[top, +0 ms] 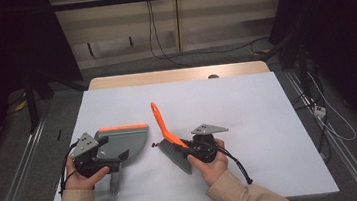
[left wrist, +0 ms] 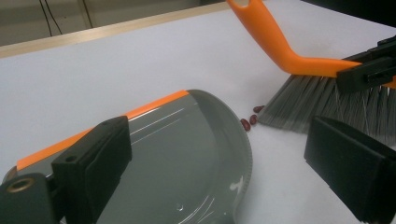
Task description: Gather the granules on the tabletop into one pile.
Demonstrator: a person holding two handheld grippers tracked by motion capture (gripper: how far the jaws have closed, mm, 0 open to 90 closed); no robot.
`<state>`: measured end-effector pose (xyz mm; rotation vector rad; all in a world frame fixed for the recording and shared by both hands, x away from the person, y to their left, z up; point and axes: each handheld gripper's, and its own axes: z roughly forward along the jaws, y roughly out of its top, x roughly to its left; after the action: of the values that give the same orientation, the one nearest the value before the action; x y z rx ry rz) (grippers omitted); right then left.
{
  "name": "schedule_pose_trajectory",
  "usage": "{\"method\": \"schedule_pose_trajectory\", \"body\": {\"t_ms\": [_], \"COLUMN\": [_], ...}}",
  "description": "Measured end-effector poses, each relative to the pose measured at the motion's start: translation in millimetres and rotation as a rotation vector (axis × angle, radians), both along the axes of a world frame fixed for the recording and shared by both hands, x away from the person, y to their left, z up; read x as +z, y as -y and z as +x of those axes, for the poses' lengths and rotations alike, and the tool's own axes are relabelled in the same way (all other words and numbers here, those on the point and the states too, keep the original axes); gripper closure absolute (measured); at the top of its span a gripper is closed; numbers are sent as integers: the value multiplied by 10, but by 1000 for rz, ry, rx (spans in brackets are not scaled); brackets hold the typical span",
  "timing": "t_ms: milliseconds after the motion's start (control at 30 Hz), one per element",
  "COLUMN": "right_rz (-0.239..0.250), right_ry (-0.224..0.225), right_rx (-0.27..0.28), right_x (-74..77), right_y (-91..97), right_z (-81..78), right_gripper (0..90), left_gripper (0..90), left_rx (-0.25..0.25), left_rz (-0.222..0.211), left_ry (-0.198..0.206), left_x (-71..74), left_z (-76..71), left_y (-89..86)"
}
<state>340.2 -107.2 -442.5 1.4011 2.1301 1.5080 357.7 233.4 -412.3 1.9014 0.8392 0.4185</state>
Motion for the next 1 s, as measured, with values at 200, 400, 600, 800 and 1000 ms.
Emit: {"method": "schedule_pose_trajectory", "body": {"t_ms": [200,400,600,800,1000], "right_rz": [29,68,73,79,67], "right_ry": [7,26,-9,-48,-62], "right_rx": [-10,12,33,-2,-34], "right_x": [28,135,42,-30,-35], "right_y": [53,-87,-284,-316,-204], "right_z": [26,58,144,223,212], "right_gripper": [715,715,715,714,713], "left_gripper": [75,75,75,75,75], "left_rx": [0,4,0,1,1], "left_rz": [0,-6,-6,-4,0], "left_ry": [-1,0,-1,-4,-2], "left_x": [1,1,0,-6,-4], "left_z": [2,6,10,17,13], "left_y": [2,-4,-8,-6,-3]}}
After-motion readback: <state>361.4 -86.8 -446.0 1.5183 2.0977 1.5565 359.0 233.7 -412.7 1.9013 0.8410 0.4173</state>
